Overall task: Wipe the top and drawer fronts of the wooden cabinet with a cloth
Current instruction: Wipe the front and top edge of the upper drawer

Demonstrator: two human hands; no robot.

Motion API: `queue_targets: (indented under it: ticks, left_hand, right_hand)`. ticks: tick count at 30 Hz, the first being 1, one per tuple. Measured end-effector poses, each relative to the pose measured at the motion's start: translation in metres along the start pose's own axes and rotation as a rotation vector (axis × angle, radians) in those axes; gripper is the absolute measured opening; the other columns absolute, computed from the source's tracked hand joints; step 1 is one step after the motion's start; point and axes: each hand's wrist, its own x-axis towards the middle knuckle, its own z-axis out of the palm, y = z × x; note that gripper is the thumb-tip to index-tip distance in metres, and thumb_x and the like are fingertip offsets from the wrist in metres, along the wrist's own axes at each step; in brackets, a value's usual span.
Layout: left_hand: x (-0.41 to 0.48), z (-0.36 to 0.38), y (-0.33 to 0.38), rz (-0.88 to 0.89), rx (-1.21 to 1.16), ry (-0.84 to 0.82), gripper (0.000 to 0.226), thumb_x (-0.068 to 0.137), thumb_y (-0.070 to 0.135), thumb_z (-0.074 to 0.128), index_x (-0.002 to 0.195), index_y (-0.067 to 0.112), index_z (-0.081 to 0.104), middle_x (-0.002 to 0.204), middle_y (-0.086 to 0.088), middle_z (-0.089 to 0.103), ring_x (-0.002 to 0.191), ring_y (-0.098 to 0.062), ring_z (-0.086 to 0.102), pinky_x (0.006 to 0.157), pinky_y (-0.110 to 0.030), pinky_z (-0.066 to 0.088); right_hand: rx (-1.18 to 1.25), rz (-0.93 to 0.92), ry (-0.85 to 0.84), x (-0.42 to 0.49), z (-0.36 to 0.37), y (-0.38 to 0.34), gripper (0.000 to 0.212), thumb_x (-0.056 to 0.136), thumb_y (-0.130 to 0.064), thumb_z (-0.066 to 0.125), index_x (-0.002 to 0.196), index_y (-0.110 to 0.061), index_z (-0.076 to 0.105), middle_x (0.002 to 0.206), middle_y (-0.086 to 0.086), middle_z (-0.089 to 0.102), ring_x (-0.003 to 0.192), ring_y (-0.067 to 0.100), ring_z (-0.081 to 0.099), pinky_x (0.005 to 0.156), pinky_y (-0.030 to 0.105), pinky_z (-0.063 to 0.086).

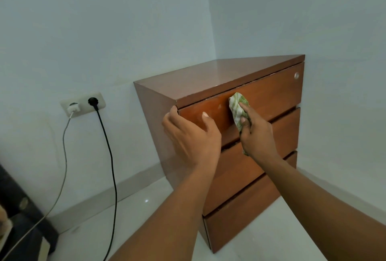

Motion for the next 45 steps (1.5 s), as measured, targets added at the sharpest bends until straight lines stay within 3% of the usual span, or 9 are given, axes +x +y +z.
queue_targets:
  ticks: [6,11,19,24,31,35,39,45]
  left_hand:
    - [0.003,-0.001,0.001,0.040,0.009,0.039,0.064,0.089,0.042,0.066,0.141,0.017,0.039,0.138,-0.002,0.042,0.122,-0.014,0.046,0.084,-0.021,0.044]
    - [0.022,-0.002,0.003,-0.234,-0.110,0.023,0.042,0.090,0.052,0.063,0.115,0.023,0.046,0.113,0.007,0.048,0.103,-0.014,0.053,0.078,-0.024,0.039]
    - [0.030,0.004,0.007,-0.305,-0.129,0.020,0.058,0.083,0.062,0.068,0.115,0.017,0.049,0.111,0.005,0.046,0.099,-0.012,0.045,0.076,-0.025,0.035]
    - [0.030,0.006,0.014,-0.326,-0.152,0.031,0.059,0.082,0.062,0.070,0.114,0.018,0.046,0.112,0.005,0.044,0.100,-0.011,0.041,0.067,-0.016,0.027]
    - [0.028,0.008,0.017,-0.345,-0.159,0.066,0.057,0.082,0.060,0.072,0.111,0.018,0.045,0.110,0.005,0.044,0.100,-0.013,0.043,0.071,-0.022,0.032]
    - [0.028,0.007,0.016,-0.332,-0.145,0.067,0.056,0.082,0.061,0.071,0.108,0.020,0.043,0.110,0.003,0.047,0.100,-0.015,0.046,0.062,-0.015,0.028]
    - [0.030,0.005,0.013,-0.308,-0.106,0.021,0.056,0.082,0.063,0.068,0.109,0.021,0.043,0.109,0.005,0.047,0.098,-0.013,0.045,0.071,-0.025,0.036]
    - [0.038,0.003,0.009,-0.261,-0.041,-0.037,0.055,0.083,0.065,0.066,0.107,0.023,0.040,0.107,0.005,0.047,0.099,-0.018,0.051,0.082,-0.036,0.052]
  right_hand:
    - [0.007,0.017,0.046,-0.004,0.009,0.002,0.043,0.104,-0.008,0.045,0.147,-0.011,0.048,0.139,0.008,0.060,0.122,0.019,0.058,0.097,0.025,0.046]
    - [0.016,0.011,0.078,-0.003,0.010,0.005,0.042,0.104,-0.007,0.045,0.146,-0.010,0.049,0.139,0.009,0.060,0.122,0.021,0.059,0.096,0.026,0.047]
    - [0.029,-0.044,0.135,-0.004,0.015,0.000,0.042,0.103,-0.006,0.045,0.145,-0.006,0.050,0.142,0.012,0.058,0.130,0.025,0.056,0.105,0.046,0.051]
    - [0.041,-0.066,0.152,-0.003,0.015,-0.003,0.041,0.103,-0.005,0.045,0.144,-0.004,0.051,0.141,0.013,0.059,0.129,0.024,0.057,0.105,0.044,0.051]
    - [0.036,-0.068,0.144,-0.003,0.015,-0.003,0.041,0.103,-0.006,0.045,0.144,-0.004,0.051,0.141,0.013,0.059,0.130,0.024,0.056,0.107,0.037,0.049]
    - [0.032,-0.064,0.138,-0.004,0.015,-0.003,0.041,0.103,-0.006,0.045,0.143,-0.004,0.051,0.140,0.013,0.060,0.127,0.024,0.058,0.104,0.034,0.050]
    - [0.050,-0.067,0.125,-0.006,0.016,-0.004,0.041,0.103,-0.006,0.045,0.144,-0.006,0.051,0.142,0.012,0.058,0.130,0.024,0.056,0.104,0.043,0.052]
    - [0.047,-0.060,0.136,-0.006,0.017,-0.007,0.041,0.103,-0.003,0.045,0.144,-0.005,0.050,0.141,0.012,0.058,0.129,0.024,0.056,0.105,0.043,0.052]
